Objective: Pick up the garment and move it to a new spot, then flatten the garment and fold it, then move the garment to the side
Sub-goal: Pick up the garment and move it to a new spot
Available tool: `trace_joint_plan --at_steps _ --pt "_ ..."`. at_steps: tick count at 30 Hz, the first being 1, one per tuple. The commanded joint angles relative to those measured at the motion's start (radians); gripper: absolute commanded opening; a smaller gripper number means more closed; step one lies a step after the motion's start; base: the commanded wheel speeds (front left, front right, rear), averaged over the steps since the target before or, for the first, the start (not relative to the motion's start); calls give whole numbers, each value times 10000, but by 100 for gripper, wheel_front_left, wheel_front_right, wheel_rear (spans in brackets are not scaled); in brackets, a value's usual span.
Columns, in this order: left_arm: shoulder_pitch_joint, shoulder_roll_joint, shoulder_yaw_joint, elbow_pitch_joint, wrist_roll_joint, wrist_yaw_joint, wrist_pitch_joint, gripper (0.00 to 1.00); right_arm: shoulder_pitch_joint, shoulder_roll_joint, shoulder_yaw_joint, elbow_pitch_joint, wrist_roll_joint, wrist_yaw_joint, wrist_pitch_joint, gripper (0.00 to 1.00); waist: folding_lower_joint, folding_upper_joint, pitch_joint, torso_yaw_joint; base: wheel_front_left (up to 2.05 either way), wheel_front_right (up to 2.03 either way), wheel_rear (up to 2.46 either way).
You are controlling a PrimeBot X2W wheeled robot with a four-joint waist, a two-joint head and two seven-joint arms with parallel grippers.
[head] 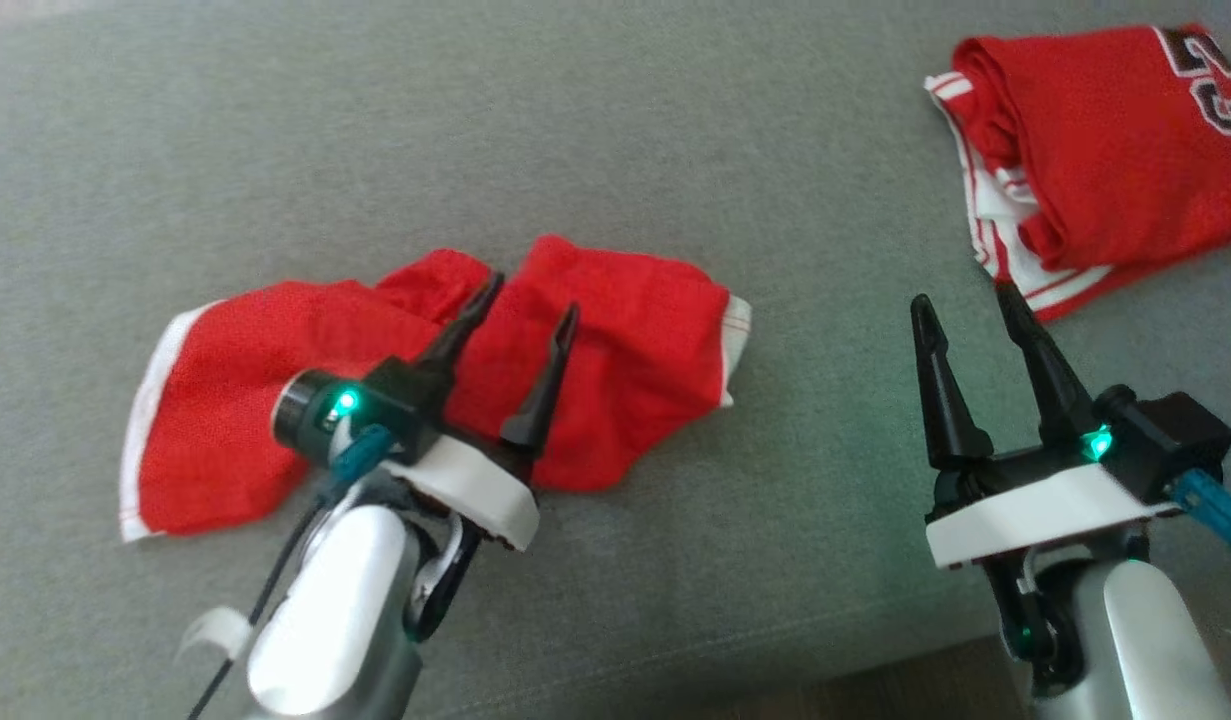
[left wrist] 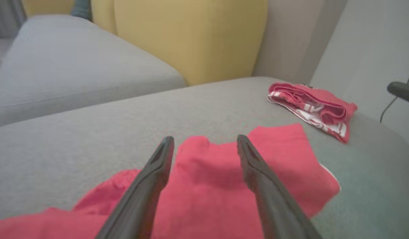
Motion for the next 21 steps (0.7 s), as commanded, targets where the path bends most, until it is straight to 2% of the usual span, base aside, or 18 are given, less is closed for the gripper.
trace_joint_plan --at_steps 1,11,16,21 --pt "16 73 488 -600 -102 186 -202 100 -319 -21 196 -323 -122 -9 34 100 0 0 -319 357 0 0 0" --pt "1090 646 2358 -1924 -668 1461 -516 100 -235 -21 116 -421 -497 -9 475 100 0 0 -1052 1522 0 0 0" --pt "1583 882 2947 -2108 -826 1718 -542 100 -115 -20 100 -430 -571 -9 618 100 0 0 -1324 1751 0 0 0" --pt "2121 1037 3250 -2312 -947 1770 -552 100 90 -24 113 -451 -629 -9 769 100 0 0 -1643 1913 0 0 0"
